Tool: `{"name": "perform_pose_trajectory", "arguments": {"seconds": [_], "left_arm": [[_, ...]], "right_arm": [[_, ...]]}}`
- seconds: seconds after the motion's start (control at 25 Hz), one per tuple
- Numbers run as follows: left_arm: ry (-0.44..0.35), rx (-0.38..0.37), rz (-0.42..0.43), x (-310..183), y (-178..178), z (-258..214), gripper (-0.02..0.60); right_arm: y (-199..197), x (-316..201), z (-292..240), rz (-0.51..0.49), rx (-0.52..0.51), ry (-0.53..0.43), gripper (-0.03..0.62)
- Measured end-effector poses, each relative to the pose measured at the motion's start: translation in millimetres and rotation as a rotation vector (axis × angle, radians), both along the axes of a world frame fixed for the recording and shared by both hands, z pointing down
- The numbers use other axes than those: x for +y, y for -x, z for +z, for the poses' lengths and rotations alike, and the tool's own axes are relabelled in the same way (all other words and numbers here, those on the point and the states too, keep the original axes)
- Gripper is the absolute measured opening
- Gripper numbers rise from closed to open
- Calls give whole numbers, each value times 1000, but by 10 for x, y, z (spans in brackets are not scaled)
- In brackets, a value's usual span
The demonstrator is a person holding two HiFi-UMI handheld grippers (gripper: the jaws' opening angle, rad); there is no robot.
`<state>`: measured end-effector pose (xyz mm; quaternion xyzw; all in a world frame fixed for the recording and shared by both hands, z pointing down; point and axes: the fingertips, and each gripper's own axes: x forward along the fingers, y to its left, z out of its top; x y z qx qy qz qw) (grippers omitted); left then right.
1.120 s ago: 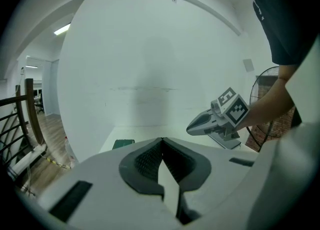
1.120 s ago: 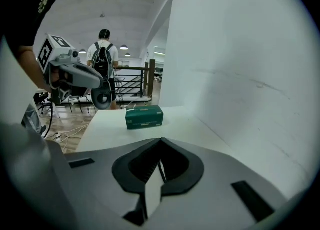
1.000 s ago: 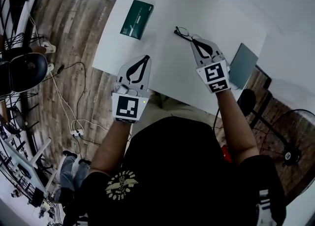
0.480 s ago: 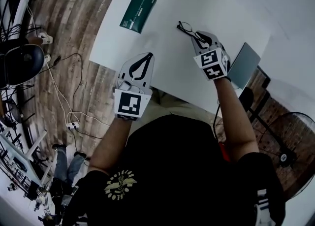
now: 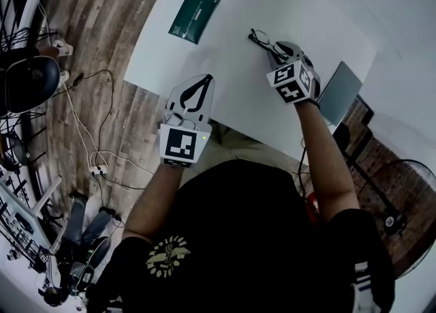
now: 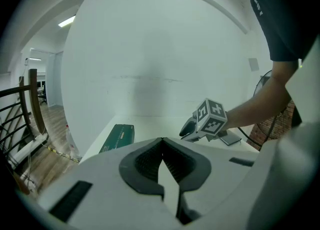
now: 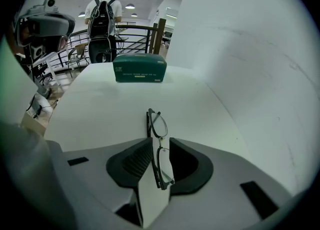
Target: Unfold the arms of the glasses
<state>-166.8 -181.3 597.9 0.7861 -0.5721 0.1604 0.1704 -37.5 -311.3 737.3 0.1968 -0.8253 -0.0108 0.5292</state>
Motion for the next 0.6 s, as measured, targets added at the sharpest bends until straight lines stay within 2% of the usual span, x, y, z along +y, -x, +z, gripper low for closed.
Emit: {"name": "perform_pose_trajectory", "arguments": {"seconds": [0.6], "left_arm": [[5,-1,-20,17,67,21,8]], "right_arm": [[28,-100,253,-110,195,-54,86]]}}
